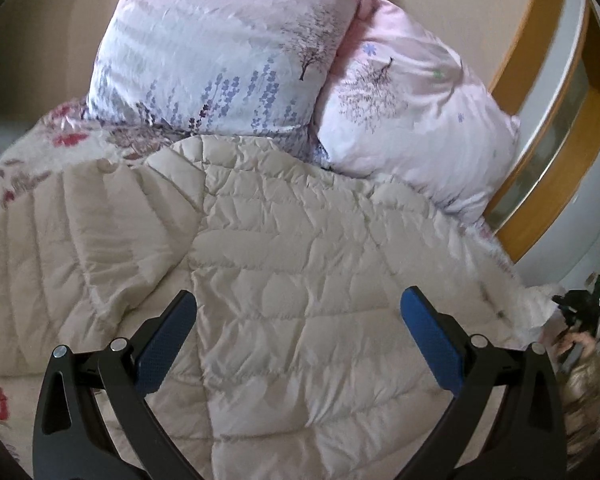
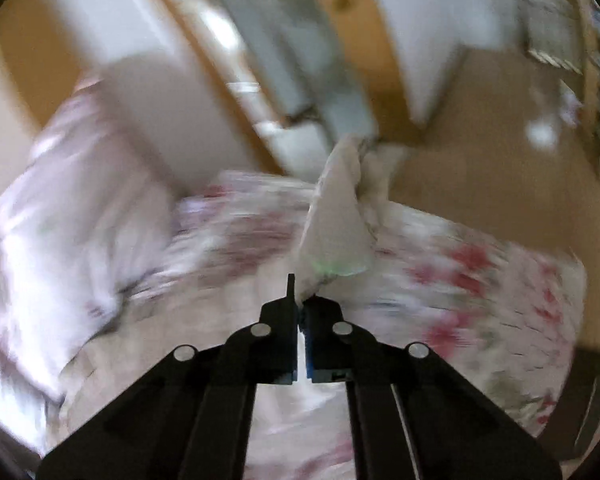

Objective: Fold large clothes

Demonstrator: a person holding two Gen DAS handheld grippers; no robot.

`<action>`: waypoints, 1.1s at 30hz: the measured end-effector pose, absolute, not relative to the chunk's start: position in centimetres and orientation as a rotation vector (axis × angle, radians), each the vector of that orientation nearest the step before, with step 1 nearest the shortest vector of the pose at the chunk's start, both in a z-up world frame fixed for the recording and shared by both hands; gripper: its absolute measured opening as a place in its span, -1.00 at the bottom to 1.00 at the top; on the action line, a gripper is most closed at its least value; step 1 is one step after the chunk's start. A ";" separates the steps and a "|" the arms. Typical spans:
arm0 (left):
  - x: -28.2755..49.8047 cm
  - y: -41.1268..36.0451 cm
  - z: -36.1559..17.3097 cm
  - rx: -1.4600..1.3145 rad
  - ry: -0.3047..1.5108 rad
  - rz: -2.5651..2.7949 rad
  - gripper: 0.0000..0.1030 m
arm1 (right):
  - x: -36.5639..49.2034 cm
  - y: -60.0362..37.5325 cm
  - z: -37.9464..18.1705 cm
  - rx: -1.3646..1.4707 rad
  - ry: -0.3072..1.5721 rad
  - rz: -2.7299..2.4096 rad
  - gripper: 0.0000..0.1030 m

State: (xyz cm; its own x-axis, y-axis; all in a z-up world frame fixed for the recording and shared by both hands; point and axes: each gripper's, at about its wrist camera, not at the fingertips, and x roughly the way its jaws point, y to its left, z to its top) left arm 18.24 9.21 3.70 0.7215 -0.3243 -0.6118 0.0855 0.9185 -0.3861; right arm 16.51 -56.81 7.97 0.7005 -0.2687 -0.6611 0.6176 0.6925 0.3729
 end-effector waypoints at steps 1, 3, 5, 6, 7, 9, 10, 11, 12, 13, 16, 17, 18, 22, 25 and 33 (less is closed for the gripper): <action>18.4 9.4 3.7 -0.367 0.733 -0.240 0.97 | 17.5 -54.6 9.4 0.579 0.598 -0.459 -0.93; 19.0 9.9 3.7 -0.435 0.733 -0.265 0.97 | 19.4 -49.6 11.4 0.501 0.585 -0.306 -0.93; 19.6 10.3 3.6 -0.518 0.744 -0.304 0.97 | 21.0 -44.0 12.7 0.426 0.589 -0.150 -0.93; 19.9 10.4 3.6 -0.549 0.751 -0.320 0.97 | 21.4 -41.7 12.8 0.396 0.597 -0.093 -0.93; 20.0 10.5 3.5 -0.571 0.755 -0.333 0.97 | 21.8 -39.5 12.8 0.370 0.609 -0.040 -0.93; 20.6 10.4 3.3 -0.615 0.761 -0.362 0.97 | 22.9 -34.6 12.1 0.328 0.655 0.080 -0.93; 20.8 10.4 3.2 -0.631 0.766 -0.371 0.97 | 23.4 -32.2 11.4 0.316 0.691 0.140 -0.93; 21.3 10.3 3.1 -0.656 0.775 -0.385 0.97 | 24.0 -30.5 10.6 0.309 0.720 0.182 -0.93; 21.7 10.1 2.8 -0.681 0.784 -0.401 0.97 | 24.4 -28.5 9.9 0.300 0.758 0.230 -0.93; 22.1 10.0 2.6 -0.703 0.795 -0.412 0.97 | 24.7 -26.5 9.0 0.286 0.795 0.274 -0.93; 23.3 9.1 1.3 -0.773 0.850 -0.445 0.93 | 24.7 -21.2 6.3 0.219 0.905 0.391 -0.84; 23.7 8.4 0.7 -0.796 0.878 -0.464 0.89 | 24.2 -20.0 5.8 0.201 0.929 0.414 -0.66; 23.9 8.1 0.4 -0.805 0.892 -0.474 0.83 | 23.7 -19.1 5.2 0.180 0.963 0.438 -0.41; 25.0 6.0 -0.8 -0.820 0.949 -0.514 0.71 | 21.5 -19.8 5.5 0.222 0.942 0.451 0.65; 25.9 4.5 -1.5 -0.830 0.994 -0.525 0.54 | 20.5 -23.1 5.4 0.384 0.977 0.439 0.65; 28.6 2.0 -4.1 -0.845 1.090 -0.510 -0.81 | 21.1 -32.4 1.5 0.779 0.996 0.223 0.58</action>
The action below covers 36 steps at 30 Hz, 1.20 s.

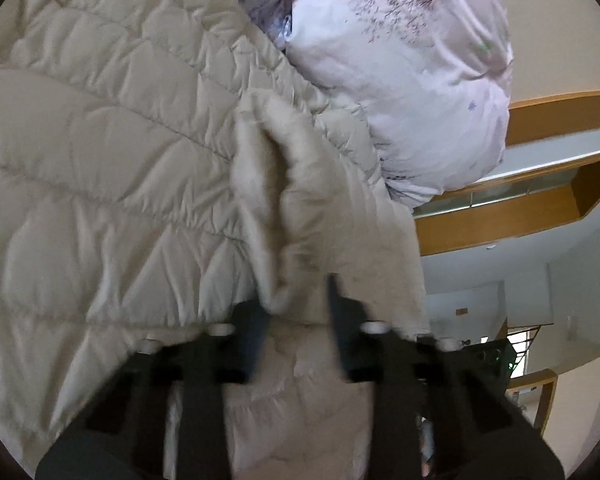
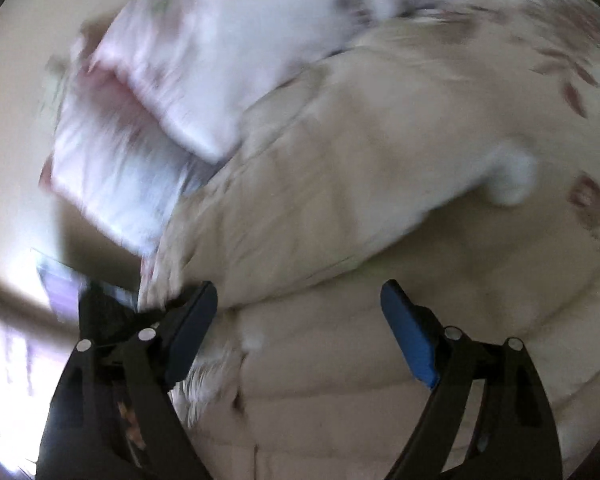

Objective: Fold large clothes

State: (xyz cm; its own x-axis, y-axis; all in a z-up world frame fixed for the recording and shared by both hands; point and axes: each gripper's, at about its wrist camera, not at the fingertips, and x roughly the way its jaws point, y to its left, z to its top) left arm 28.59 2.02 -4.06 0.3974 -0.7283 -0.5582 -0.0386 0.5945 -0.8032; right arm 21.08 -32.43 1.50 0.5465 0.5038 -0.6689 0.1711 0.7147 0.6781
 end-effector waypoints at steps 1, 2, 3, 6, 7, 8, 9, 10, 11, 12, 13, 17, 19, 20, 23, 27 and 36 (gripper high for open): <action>28.8 2.0 -4.2 -0.844 1.085 -0.506 -0.84 | 21.2 -33.4 1.3 0.811 0.978 0.193 0.54; 29.0 2.2 -4.2 -0.832 1.069 -0.486 -0.89 | 21.5 -34.0 1.2 0.825 0.964 0.166 0.48; 29.1 2.5 -4.0 -0.823 1.051 -0.470 -0.91 | 21.8 -35.0 1.1 0.840 0.934 0.119 0.45; 28.9 4.8 -2.9 -0.809 0.976 -0.406 -0.92 | 22.8 -36.5 0.5 0.863 0.907 0.037 0.29; 28.8 5.7 -2.5 -0.806 0.952 -0.386 -0.92 | 22.9 -36.8 0.4 0.862 0.903 0.021 0.21; 28.5 6.9 -2.1 -0.798 0.925 -0.359 -0.92 | 23.1 -36.8 0.4 0.852 0.896 0.008 0.03; 28.3 7.6 -1.8 -0.786 0.911 -0.343 -0.92 | 23.3 -36.5 0.2 0.836 0.895 0.004 -0.14; 28.2 8.0 -1.8 -0.774 0.907 -0.333 -0.92 | 23.6 -36.3 0.1 0.808 0.900 0.000 -0.55; 28.2 8.3 -2.1 -0.755 0.911 -0.308 -0.92 | 24.0 -35.5 0.0 0.749 0.922 -0.012 -0.70; 28.2 8.6 -2.6 -0.749 0.925 -0.291 -0.92 | 24.4 -35.3 -0.3 0.712 0.943 -0.020 -0.70; 28.3 8.6 -3.1 -0.746 0.938 -0.280 -0.92 | 24.4 -35.0 -0.5 0.674 0.966 -0.032 -0.71; 28.2 8.8 -4.9 -0.745 1.001 -0.263 -0.92 | 24.1 -32.1 0.2 0.481 1.037 -0.078 -0.21; 27.9 8.9 -4.7 -0.753 1.010 -0.280 -0.90 | 23.3 -31.0 1.1 0.432 1.049 -0.063 0.15; 27.5 9.2 -4.4 -0.751 1.011 -0.284 -0.84 | 22.8 -29.6 1.9 0.381 1.062 -0.045 0.15; 25.5 10.9 -3.3 -0.737 0.975 -0.290 -0.29 | 22.1 -24.9 3.9 0.251 1.060 0.056 0.15; 21.2 15.0 -2.3 -0.732 0.905 -0.244 0.17 | 22.6 -17.7 5.3 0.093 0.974 0.209 0.12; 8.7 27.5 -3.6 -0.904 0.751 0.049 0.17 | 28.7 -3.0 -1.1 -0.187 1.086 0.362 -0.07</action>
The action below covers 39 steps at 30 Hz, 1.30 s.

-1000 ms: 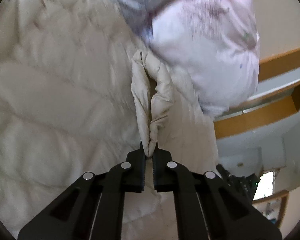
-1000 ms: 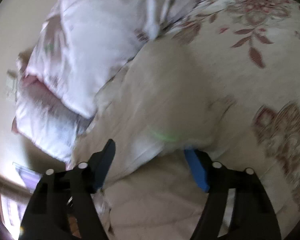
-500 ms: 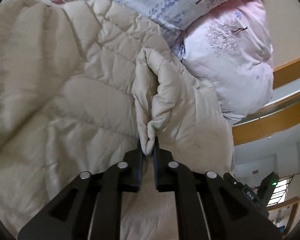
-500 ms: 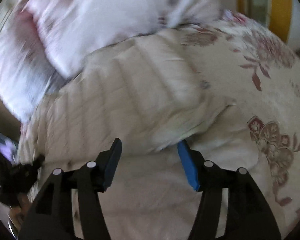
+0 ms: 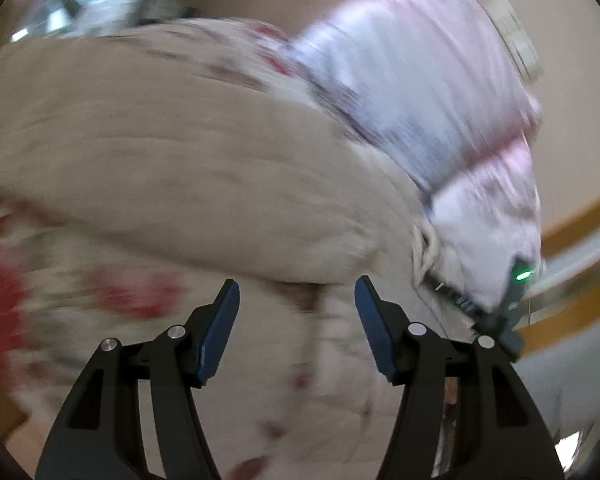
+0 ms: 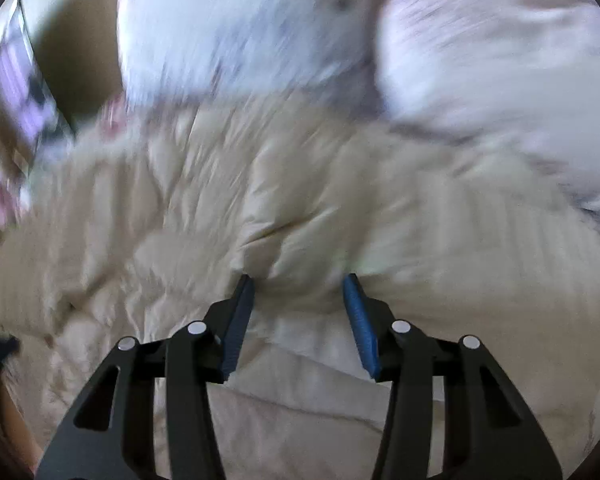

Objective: Fold large clothes

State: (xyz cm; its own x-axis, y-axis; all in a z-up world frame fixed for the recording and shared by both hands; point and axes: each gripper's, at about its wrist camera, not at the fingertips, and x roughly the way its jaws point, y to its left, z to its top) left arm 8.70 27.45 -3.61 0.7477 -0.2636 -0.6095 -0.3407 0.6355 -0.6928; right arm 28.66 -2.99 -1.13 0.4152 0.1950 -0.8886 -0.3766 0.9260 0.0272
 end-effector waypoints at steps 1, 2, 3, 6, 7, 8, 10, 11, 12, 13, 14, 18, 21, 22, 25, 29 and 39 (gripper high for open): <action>7.6 28.5 -3.9 -0.928 0.737 0.079 0.17 | 28.8 -2.3 -1.9 -0.225 1.093 0.353 -0.07; 6.4 29.8 -4.2 -0.957 0.718 0.116 0.17 | 28.6 -1.9 -1.7 -0.239 1.068 0.348 -0.07; 5.6 30.7 -4.4 -0.982 0.702 0.139 0.17 | 28.5 -2.0 -1.3 -0.217 1.067 0.361 -0.06; 4.1 32.8 -5.4 -1.059 0.664 0.203 0.17 | 27.6 -4.0 0.7 -0.045 1.083 0.424 0.27; 3.9 33.4 -5.8 -1.092 0.652 0.217 0.17 | 27.4 -4.6 1.3 -0.015 1.076 0.425 0.32; 3.8 33.9 -6.0 -1.115 0.641 0.224 0.16 | 27.0 -5.2 1.8 0.008 1.066 0.428 0.35; 4.0 34.5 -6.2 -1.156 0.610 0.240 0.16 | 26.3 -6.4 2.5 0.044 1.062 0.442 0.38; 4.0 35.0 -6.2 -1.172 0.586 0.258 0.16 | 26.0 -6.7 2.6 0.058 1.064 0.449 0.40; 3.9 35.4 -6.3 -1.189 0.565 0.276 0.15 | 25.7 -7.1 2.8 0.075 1.070 0.458 0.41; 3.9 35.8 -6.5 -1.212 0.548 0.291 0.15 | 25.4 -7.5 3.0 0.087 1.075 0.467 0.42; 3.7 36.5 -6.6 -1.247 0.520 0.304 0.11 | 25.0 -7.8 3.1 0.096 1.077 0.475 0.43; 3.1 38.5 -7.4 -1.360 0.459 0.344 -0.20 | 23.6 -8.4 3.4 0.112 1.070 0.504 0.48; 2.9 39.5 -7.7 -1.384 0.443 0.354 -0.62 | 23.0 -9.2 3.6 0.106 1.057 0.514 0.50; 2.9 39.7 -7.7 -1.376 0.446 0.354 -0.70 | 22.8 -9.6 3.7 0.105 1.053 0.511 0.50; 4.0 39.3 -5.3 -1.306 0.429 0.315 -0.89 | 22.3 -11.1 4.4 0.107 1.027 0.491 0.50; 6.4 37.6 -0.4 -1.191 0.382 0.225 -0.92 | 21.8 -13.6 5.3 0.121 0.983 0.456 0.54; 17.1 22.8 8.9 -0.939 0.431 -0.241 -0.92 | 20.7 -19.8 5.8 0.188 0.935 0.358 0.58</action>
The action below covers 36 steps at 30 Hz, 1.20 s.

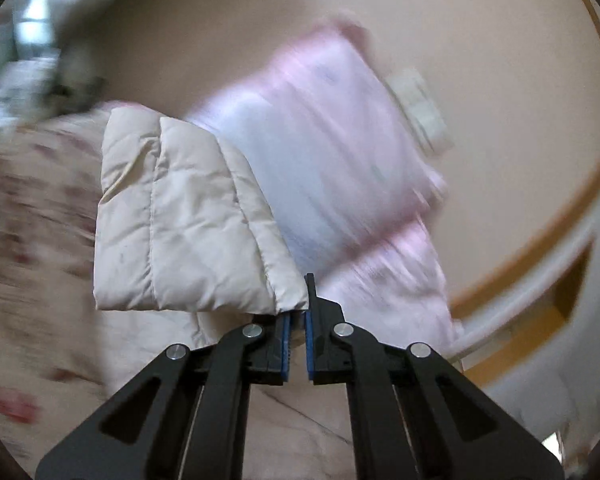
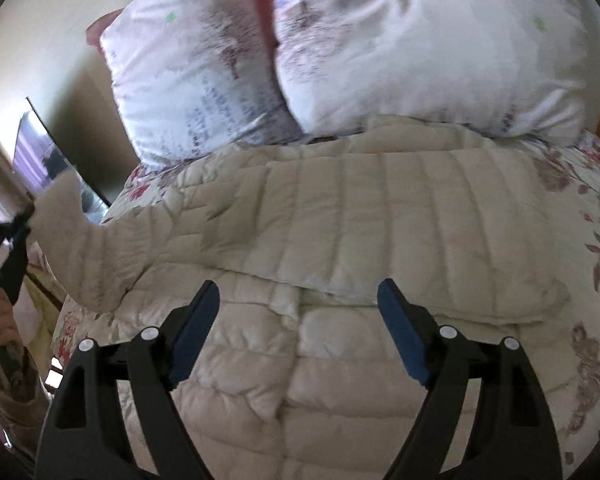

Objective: Fold large clothes

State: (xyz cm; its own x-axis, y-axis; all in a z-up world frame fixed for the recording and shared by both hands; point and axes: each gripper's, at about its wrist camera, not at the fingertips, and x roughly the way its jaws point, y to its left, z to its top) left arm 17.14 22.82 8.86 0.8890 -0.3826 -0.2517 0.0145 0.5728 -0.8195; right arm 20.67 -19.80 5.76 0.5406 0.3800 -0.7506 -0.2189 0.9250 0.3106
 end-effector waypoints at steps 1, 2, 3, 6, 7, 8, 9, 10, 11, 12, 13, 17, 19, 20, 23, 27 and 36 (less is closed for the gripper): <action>17.9 21.3 9.0 -0.923 0.447 -0.279 -0.92 | 20.6 -20.3 5.7 0.195 0.934 0.351 0.58; 19.1 18.8 9.1 -0.896 0.479 -0.337 -0.92 | 20.7 -20.7 5.6 0.202 0.933 0.341 0.58; 20.1 16.7 9.1 -0.872 0.512 -0.385 -0.92 | 20.7 -21.5 5.5 0.211 0.931 0.326 0.58; 22.9 10.4 7.8 -0.793 0.636 -0.500 -0.92 | 20.7 -22.9 5.0 0.227 0.930 0.285 0.58; 23.5 8.6 7.1 -0.765 0.680 -0.531 -0.92 | 20.8 -23.3 4.9 0.231 0.932 0.273 0.58; 24.2 6.3 6.1 -0.726 0.740 -0.562 -0.92 | 20.9 -23.7 4.7 0.236 0.934 0.261 0.58; 24.6 4.8 5.5 -0.696 0.783 -0.579 -0.90 | 21.0 -24.2 4.5 0.243 0.937 0.245 0.58; 24.8 3.6 4.7 -0.666 0.825 -0.594 -0.88 | 21.0 -24.5 4.4 0.248 0.939 0.233 0.58; 25.0 2.2 3.9 -0.624 0.876 -0.608 -0.83 | 21.1 -24.8 4.2 0.248 0.941 0.224 0.58; 24.8 1.5 3.3 -0.595 0.911 -0.614 -0.66 | 21.1 -24.9 4.2 0.245 0.942 0.220 0.58; 24.5 0.9 2.9 -0.574 0.943 -0.632 -0.48 | 21.1 -24.8 4.1 0.239 0.943 0.219 0.58; 22.1 2.9 3.6 -0.568 0.886 -0.669 0.50 | 21.0 -23.4 4.4 0.195 0.933 0.257 0.58; 20.5 5.2 4.4 -0.573 0.838 -0.666 0.52 | 20.8 -21.7 4.7 0.149 0.914 0.304 0.58; 20.0 6.7 4.8 -0.577 0.809 -0.649 0.53 | 20.6 -20.7 4.9 0.118 0.903 0.329 0.58; 17.9 10.5 5.3 -0.526 0.753 -0.509 0.53 | 19.7 -16.7 5.2 -0.022 0.858 0.413 0.58; 15.2 13.8 4.3 -0.377 0.770 -0.288 0.53 | 18.4 -10.5 4.7 -0.254 0.794 0.470 0.57; 11.4 19.3 1.1 -0.379 0.854 -0.124 0.53 | 20.4 -4.4 2.2 -0.452 0.749 0.352 -0.61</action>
